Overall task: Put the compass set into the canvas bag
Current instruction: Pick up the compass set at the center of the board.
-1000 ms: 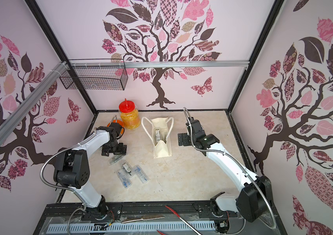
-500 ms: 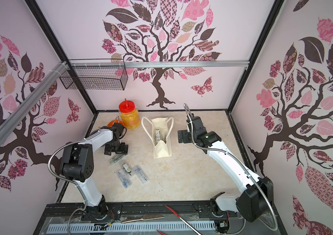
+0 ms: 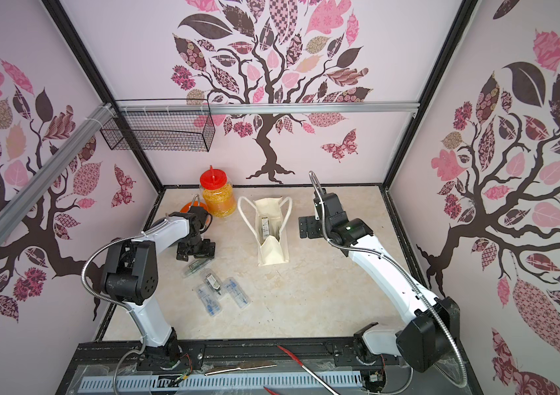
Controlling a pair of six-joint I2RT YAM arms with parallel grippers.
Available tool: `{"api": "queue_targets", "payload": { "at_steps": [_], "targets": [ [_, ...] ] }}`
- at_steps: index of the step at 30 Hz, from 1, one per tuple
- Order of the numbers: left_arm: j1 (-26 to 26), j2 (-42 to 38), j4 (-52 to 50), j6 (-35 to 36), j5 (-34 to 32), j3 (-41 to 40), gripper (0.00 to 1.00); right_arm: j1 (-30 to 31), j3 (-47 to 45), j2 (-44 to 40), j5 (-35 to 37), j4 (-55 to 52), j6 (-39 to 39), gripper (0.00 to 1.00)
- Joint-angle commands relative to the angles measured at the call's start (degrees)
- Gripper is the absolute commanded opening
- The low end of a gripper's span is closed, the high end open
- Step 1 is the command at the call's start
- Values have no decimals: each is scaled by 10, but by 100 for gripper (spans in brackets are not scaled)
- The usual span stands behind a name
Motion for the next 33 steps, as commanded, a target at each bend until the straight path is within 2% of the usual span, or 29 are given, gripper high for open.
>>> {"api": "queue_targets", "payload": {
  "at_steps": [1,8,15,19,33],
  "targets": [
    [4,25,9,-8,-5,4,92,-1,18,12,6,-9,-6,100],
    [4,-20,38,-1,22,-20,92,-1,12,8,9,-5,-7,100],
    [4,-63,57,22,1,-34,94,-1,15,16,-4,-2,-8,100],
    [5,-77,78,32,13,-67,96,-2,26,20,-5,-5,-15,100],
    [10,-54,81,41,22,-85,98,-1,23,12,-7,-10,-14,100]
  ]
}}
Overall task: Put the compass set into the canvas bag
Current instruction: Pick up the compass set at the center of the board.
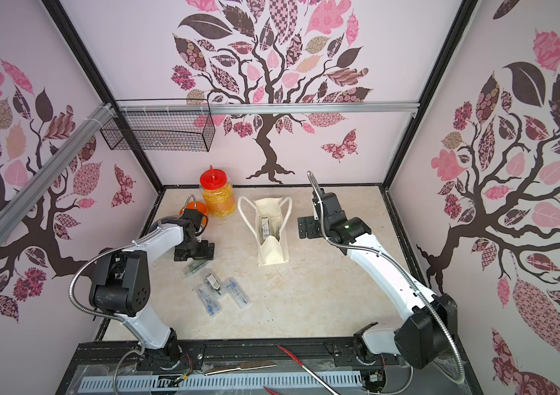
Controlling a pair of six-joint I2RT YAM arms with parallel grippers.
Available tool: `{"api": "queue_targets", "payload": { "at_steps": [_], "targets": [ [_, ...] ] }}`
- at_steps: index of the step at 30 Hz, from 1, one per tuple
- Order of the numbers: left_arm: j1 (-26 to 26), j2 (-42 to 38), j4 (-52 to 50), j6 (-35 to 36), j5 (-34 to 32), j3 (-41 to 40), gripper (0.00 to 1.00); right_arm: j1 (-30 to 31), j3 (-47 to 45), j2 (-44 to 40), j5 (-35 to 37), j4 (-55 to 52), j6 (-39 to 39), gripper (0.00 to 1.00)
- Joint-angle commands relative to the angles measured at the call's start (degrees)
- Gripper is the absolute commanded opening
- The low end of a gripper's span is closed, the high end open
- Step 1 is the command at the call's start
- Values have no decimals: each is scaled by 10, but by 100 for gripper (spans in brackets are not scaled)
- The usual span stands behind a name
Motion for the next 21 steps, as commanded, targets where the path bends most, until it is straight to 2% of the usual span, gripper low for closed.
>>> {"api": "queue_targets", "payload": {
  "at_steps": [1,13,21],
  "targets": [
    [2,15,4,8,2,-12,98,-1,18,1,-1,-7,-5,100],
    [2,46,0,0,-12,-10,95,-2,8,-1,1,-3,-2,100],
    [2,50,-1,-47,8,-2,93,-1,-1,-3,1,7,2,100]
  ]
}}
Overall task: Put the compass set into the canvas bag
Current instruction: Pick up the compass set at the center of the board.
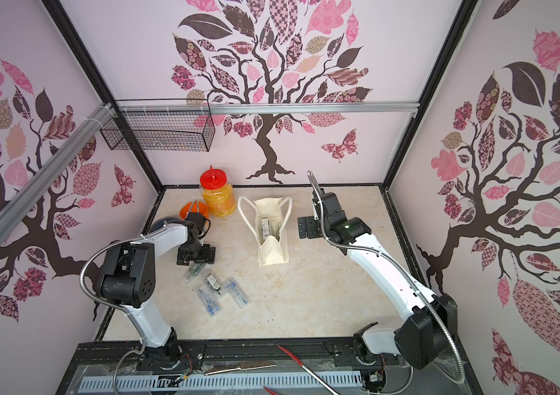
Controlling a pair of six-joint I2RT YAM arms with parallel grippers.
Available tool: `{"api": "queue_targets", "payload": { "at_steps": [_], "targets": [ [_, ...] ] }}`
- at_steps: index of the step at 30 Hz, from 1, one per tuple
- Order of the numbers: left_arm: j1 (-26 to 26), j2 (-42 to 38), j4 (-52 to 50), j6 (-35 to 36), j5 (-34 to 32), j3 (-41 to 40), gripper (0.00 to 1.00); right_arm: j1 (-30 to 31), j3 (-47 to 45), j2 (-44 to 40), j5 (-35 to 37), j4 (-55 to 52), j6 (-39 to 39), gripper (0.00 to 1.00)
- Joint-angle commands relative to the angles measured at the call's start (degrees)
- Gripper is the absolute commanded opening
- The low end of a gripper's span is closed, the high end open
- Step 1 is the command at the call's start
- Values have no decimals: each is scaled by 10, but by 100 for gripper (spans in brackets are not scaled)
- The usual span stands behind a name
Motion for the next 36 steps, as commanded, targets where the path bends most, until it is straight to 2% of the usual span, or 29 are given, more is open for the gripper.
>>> {"api": "queue_targets", "payload": {
  "at_steps": [1,12,21,24,29,36],
  "targets": [
    [3,6,-1,-40,7,1,93,-2,-2,-2,2,6,2,100],
    [2,13,3,-125,19,37,87,-1,-13,-5,8,16,3,100],
    [-2,-4,15,-193,26,37,85,-1,-7,2,3,21,6,100],
    [-2,-25,19,-191,14,37,86,-1,-8,2,0,21,7,100],
    [-6,-56,4,-148,-6,44,89,-2,-12,-2,0,23,9,100],
    [-13,-63,-42,-94,-23,31,87,-1,-18,-9,-1,27,10,100]
  ]
}}
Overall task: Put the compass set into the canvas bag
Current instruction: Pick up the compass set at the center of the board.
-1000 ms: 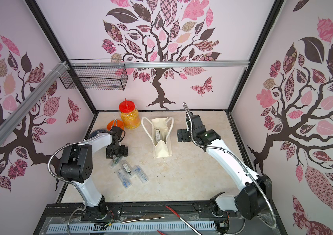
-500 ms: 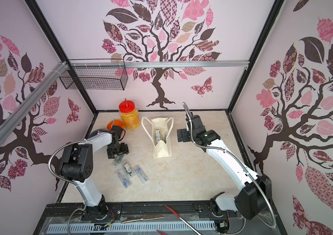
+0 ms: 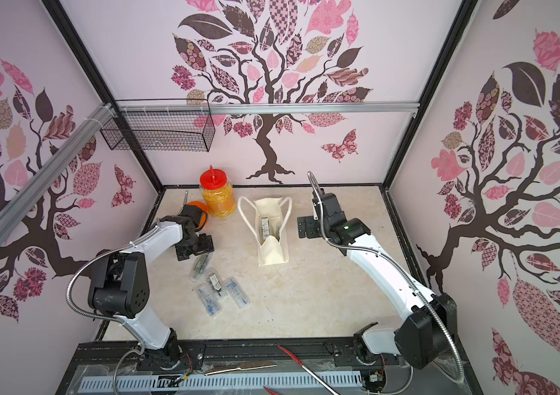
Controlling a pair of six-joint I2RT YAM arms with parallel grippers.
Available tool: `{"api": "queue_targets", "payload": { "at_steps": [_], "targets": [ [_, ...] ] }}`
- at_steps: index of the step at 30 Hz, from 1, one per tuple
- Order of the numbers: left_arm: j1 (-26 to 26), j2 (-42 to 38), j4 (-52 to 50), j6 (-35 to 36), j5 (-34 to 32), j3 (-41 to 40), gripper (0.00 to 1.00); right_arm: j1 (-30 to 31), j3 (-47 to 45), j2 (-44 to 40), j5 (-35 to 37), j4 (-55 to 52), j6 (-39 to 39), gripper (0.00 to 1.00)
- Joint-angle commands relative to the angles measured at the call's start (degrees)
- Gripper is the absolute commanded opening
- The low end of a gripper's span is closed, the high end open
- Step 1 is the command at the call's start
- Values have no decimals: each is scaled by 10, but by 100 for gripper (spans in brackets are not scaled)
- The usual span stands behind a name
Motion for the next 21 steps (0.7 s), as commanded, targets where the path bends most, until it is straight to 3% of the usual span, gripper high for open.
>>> {"api": "queue_targets", "payload": {
  "at_steps": [1,13,21],
  "targets": [
    [-13,-6,-36,35,-23,4,86,-1,-9,-9,-1,6,7,100],
    [-30,34,-47,47,-60,-8,84,-1,-20,-25,4,9,8,100],
    [-30,63,-29,55,-36,-5,79,-1,-21,-41,15,12,4,100]
  ]
}}
